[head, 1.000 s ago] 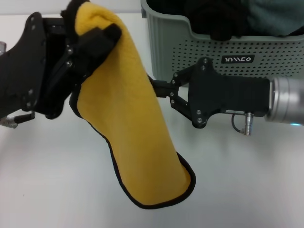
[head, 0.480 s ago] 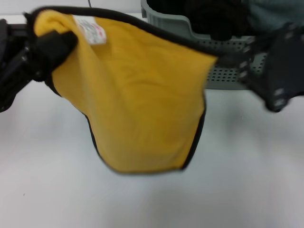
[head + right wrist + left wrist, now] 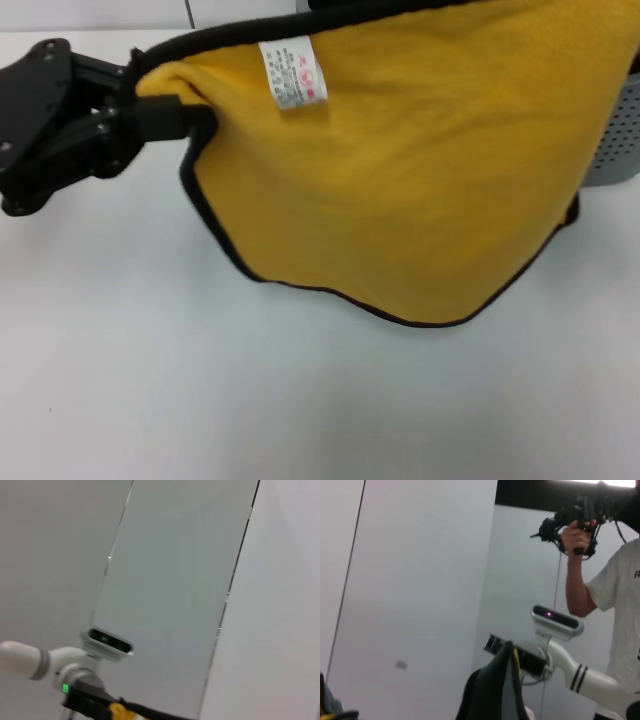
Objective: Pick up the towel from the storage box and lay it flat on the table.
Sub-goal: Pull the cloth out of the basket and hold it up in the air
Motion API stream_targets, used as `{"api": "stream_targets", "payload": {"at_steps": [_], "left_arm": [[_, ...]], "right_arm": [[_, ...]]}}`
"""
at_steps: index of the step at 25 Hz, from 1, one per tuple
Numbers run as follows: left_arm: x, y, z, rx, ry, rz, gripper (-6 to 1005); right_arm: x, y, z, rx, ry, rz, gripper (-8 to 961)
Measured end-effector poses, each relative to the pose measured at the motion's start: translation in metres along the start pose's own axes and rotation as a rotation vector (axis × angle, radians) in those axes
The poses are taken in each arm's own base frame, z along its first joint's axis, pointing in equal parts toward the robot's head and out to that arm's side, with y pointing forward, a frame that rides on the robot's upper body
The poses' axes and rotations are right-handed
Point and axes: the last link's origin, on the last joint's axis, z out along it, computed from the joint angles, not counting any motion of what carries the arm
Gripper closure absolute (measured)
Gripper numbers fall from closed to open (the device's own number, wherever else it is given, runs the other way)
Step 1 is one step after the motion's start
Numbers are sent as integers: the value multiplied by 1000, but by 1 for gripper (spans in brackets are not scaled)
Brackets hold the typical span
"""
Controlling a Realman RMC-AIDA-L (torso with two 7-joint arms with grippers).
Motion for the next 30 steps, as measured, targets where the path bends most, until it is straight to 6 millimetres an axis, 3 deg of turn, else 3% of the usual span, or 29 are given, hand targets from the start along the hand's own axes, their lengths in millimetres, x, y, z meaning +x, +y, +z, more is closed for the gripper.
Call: {"api": "stream_targets", "payload": {"at_steps": [8,13,22,27,30], "left_arm": [[-13,1,8,-11,-167,-108,970],[-2,-2,12,-4,-260,-101,970],[22,-13,17,71,-364,-1,970],[23,-6,16,52,-389,7,970],[21,26,10,-62,-375,1,969]], "right_arm": [[5,15,-11,-77,29,139,944],[14,4,-15,-26,51,157,944],[21,-16,-1,-13,52,151,944],[23,5,-12,-69,64,197,944],[17,26,-22,-118,43,214,944]]}}
